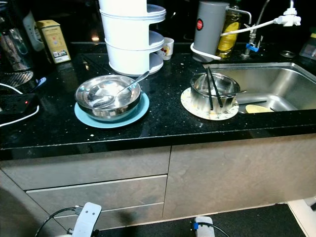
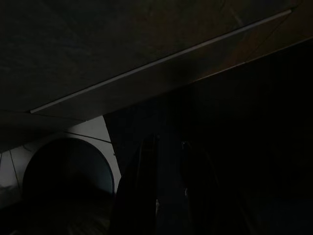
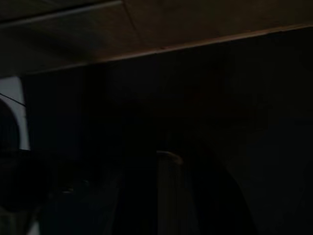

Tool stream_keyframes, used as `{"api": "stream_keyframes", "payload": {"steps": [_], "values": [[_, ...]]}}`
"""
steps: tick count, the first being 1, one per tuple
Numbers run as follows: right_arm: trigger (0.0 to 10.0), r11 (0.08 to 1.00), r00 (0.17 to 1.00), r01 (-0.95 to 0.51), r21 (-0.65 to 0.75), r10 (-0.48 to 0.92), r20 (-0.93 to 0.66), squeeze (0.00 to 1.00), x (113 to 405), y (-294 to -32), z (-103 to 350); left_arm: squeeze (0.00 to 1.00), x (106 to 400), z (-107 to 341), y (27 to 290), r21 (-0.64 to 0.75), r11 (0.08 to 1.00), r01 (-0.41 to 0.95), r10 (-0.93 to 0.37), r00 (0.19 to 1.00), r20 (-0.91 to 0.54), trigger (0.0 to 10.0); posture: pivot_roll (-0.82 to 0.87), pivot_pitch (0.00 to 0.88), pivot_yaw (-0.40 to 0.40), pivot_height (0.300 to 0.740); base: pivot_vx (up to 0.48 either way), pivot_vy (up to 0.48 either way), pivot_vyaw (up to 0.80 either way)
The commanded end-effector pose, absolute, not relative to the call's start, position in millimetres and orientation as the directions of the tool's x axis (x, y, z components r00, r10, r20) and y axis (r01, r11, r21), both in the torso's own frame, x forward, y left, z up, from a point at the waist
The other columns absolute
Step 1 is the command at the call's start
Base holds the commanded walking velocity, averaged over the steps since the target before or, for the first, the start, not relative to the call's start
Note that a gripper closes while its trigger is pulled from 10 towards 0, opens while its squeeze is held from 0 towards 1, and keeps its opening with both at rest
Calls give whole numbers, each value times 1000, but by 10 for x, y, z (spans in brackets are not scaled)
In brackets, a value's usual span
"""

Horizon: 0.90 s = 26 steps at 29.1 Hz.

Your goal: Kitchen organization

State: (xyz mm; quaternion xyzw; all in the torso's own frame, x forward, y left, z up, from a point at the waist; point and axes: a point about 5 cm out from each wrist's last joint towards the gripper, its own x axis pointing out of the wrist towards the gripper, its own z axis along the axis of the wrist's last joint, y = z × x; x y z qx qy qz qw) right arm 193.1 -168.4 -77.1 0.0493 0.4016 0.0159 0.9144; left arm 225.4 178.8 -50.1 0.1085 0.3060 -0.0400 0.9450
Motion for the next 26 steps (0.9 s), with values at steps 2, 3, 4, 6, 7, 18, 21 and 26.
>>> {"api": "stream_keyframes", "payload": {"steps": [2,3,4,6,7,18,21,26], "values": [[10000,992,682,50,115,50,-729,0,1937,-1761,-761,0,2253,-527,1693,189,963,194,-42,795,-606,10000,-15,128,-70,740,0,0,0],[10000,990,694,62,124,46,-718,0,1968,-1777,-741,0,2283,-496,1681,203,956,211,-55,811,-583,10000,-19,137,-54,740,0,0,0],[10000,990,707,67,126,43,-706,0,2017,-1786,-713,0,2338,-448,1692,205,959,197,-51,829,-557,10000,-29,142,-31,740,0,0,0],[10000,987,725,85,139,34,-688,0,2083,-1787,-675,0,2404,-394,1705,189,967,173,-47,844,-535,10000,-30,140,-27,740,0,0,0],[10000,987,725,85,139,34,-688,0,2083,-1787,-675,0,2404,-394,1705,189,967,173,-47,844,-535,10000,-30,140,-27,740,0,0,0],[10000,971,730,129,201,44,-682,0,2010,-1643,-715,0,2372,-444,1705,114,970,216,-109,801,-589,10000,-44,152,-17,740,0,0,0],[10000,970,729,124,208,53,-682,0,1986,-1601,-728,0,2385,-443,1722,111,972,205,-100,795,-598,10000,-50,158,-11,740,0,0,0],[10000,968,726,134,213,51,-685,0,2003,-1596,-723,0,2421,-428,1738,133,971,200,-79,788,-610,10000,-31,154,-27,740,0,0,0]]}}
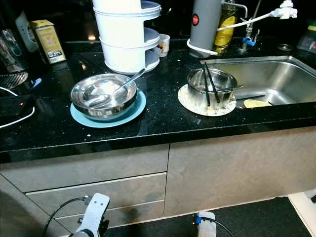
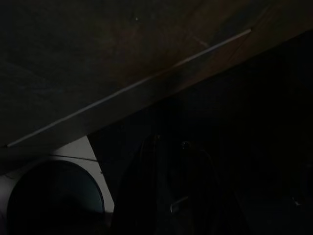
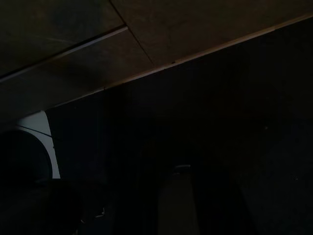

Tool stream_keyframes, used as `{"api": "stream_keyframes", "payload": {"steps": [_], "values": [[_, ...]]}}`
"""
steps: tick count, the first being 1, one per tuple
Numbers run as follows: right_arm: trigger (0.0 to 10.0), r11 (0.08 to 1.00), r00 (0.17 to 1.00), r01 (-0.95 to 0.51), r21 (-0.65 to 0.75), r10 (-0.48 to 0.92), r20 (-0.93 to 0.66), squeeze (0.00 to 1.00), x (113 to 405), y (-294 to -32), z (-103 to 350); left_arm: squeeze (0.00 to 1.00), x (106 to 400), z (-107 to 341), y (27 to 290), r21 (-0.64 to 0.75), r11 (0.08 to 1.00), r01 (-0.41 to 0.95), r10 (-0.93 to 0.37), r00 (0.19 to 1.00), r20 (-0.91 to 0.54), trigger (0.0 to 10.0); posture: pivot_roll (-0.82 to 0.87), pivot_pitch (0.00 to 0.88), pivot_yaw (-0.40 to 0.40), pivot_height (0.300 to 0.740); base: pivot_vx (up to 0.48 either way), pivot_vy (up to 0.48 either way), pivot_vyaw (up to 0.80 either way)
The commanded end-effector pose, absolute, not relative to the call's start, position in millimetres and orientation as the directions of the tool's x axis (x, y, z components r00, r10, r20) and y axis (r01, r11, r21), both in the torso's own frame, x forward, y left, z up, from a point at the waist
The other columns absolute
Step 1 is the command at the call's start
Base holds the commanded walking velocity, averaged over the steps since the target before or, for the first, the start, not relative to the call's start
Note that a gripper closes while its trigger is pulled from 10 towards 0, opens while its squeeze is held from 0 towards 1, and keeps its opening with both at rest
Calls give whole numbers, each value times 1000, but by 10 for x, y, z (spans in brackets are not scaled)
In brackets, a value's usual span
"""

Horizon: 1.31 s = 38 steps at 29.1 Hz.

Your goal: Kitchen organization

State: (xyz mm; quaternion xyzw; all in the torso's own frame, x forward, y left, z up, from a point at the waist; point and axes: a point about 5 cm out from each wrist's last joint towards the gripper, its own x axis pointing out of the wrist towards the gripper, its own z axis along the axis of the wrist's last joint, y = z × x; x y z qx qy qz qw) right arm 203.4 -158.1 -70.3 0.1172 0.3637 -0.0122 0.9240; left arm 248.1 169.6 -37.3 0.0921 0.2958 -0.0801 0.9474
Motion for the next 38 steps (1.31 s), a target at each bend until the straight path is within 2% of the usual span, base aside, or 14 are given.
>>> {"api": "stream_keyframes", "payload": {"steps": [1,8,17,25,38], "values": [[10000,970,726,124,210,56,-686,0,2012,-1597,-719,0,2428,-423,1739,136,970,200,-77,790,-609,10000,-22,157,-29,740,0,0,0],[10000,972,739,107,210,64,-670,0,2081,-1605,-680,0,2472,-375,1757,136,969,206,-90,808,-582,10000,-20,160,-19,740,0,0,0],[10000,960,752,158,230,34,-658,0,2073,-1643,-675,0,2434,-410,1741,154,948,278,-128,778,-615,10000,-6,146,-4,740,0,0,0],[10000,938,804,214,273,-11,-594,0,2080,-1731,-630,0,2441,-402,1774,139,963,230,-101,790,-605,10000,-8,124,-9,740,0,0,0],[10000,951,791,171,259,25,-612,0,2070,-1700,-647,0,2438,-410,1738,142,961,238,-105,787,-608,10000,-10,141,-7,740,0,0,0]]}}
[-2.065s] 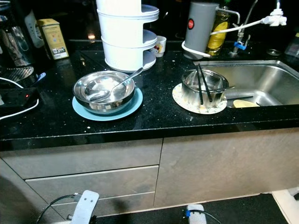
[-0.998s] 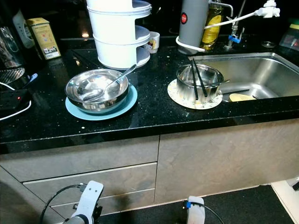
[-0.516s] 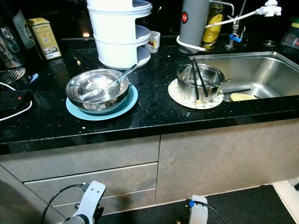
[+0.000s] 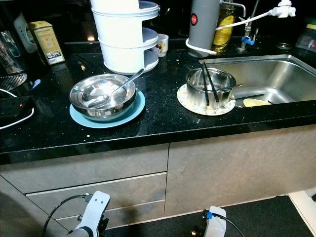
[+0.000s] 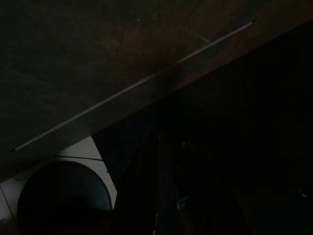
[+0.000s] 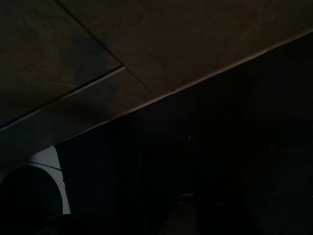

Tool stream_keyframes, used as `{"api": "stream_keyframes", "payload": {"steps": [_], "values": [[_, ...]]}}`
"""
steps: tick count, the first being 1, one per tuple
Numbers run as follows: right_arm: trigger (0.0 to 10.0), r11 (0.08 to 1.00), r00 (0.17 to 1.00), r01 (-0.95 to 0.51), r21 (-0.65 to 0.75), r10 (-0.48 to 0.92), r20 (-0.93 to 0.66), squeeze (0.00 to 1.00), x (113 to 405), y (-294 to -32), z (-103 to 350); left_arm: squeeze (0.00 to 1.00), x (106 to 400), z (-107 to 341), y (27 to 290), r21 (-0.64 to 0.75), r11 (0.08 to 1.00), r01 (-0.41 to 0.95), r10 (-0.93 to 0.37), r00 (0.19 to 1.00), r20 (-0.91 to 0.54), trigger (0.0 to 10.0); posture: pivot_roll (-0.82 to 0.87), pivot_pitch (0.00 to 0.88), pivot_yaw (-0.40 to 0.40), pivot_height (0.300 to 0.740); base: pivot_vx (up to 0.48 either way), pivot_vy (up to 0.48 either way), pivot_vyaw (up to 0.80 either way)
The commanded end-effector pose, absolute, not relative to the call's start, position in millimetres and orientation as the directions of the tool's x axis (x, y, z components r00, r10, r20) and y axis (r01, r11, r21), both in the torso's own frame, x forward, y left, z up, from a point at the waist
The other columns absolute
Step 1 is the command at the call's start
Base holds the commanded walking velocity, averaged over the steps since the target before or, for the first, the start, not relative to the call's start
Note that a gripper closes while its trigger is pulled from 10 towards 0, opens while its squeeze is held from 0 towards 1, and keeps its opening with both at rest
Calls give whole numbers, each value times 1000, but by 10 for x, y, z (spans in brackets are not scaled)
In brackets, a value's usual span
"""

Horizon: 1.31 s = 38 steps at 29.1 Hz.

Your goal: Kitchen organization

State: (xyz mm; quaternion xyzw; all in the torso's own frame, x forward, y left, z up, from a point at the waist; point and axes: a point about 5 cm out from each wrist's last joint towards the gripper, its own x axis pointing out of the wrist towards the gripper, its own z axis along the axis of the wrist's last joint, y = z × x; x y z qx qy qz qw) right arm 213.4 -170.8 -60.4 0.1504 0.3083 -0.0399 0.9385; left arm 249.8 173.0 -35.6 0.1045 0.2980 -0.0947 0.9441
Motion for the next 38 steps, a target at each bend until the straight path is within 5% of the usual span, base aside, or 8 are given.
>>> {"api": "stream_keyframes", "payload": {"steps": [1,38], "values": [[10000,950,792,174,261,22,-610,0,2071,-1706,-645,0,2439,-409,1740,141,962,234,-103,788,-607,10000,-10,147,-12,740,0,0,0],[10000,940,781,226,257,-17,-625,0,2115,-1802,-631,0,2528,-365,1703,124,968,216,-99,791,-603,10000,-30,141,-6,740,0,0,0]]}}
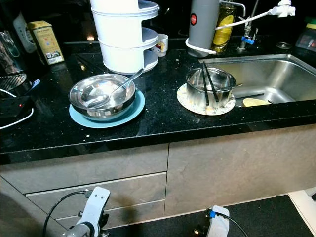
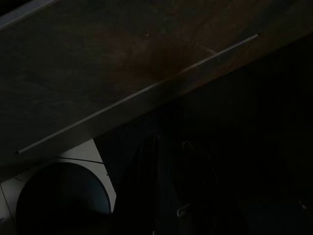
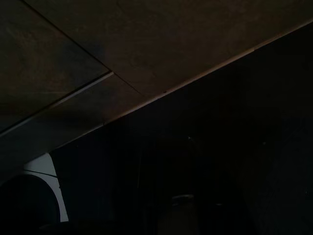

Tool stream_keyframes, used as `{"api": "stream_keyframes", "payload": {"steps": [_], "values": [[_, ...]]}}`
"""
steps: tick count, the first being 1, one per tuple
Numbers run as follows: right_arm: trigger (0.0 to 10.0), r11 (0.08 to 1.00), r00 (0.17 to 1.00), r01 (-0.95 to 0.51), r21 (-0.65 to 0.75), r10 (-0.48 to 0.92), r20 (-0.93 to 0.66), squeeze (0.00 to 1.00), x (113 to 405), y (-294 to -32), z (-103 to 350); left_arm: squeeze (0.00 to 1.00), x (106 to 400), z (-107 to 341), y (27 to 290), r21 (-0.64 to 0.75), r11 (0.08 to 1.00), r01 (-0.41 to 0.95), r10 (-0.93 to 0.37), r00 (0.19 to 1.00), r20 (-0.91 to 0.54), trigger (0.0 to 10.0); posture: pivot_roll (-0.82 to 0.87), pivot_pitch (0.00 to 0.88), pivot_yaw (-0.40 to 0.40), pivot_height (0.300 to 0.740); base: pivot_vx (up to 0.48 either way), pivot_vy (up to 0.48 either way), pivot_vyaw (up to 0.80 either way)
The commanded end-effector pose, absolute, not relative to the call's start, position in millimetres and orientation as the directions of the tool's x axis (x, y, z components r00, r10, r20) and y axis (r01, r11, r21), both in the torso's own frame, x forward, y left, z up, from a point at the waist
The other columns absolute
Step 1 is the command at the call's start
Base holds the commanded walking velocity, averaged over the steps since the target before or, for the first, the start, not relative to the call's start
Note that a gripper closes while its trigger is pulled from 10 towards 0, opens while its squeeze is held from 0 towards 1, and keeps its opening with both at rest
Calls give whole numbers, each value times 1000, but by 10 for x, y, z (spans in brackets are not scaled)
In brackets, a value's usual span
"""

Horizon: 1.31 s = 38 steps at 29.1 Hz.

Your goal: Kitchen organization

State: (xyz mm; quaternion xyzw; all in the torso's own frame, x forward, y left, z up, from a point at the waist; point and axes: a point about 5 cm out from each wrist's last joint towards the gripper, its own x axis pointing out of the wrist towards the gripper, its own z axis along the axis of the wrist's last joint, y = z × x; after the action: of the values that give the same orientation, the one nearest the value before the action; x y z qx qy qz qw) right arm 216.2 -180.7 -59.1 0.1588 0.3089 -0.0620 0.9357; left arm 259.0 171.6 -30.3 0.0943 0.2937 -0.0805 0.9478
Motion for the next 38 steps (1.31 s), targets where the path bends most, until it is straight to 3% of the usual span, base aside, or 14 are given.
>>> {"api": "stream_keyframes", "payload": {"steps": [1,38], "values": [[10000,941,780,222,257,-14,-626,0,2123,-1798,-628,0,2528,-366,1702,124,969,215,-99,791,-604,10000,-30,141,-6,740,0,0,0],[10000,940,783,228,252,-24,-621,0,2121,-1833,-625,0,2576,-336,1693,133,964,231,-109,795,-597,10000,-43,137,-7,740,0,0,0]]}}
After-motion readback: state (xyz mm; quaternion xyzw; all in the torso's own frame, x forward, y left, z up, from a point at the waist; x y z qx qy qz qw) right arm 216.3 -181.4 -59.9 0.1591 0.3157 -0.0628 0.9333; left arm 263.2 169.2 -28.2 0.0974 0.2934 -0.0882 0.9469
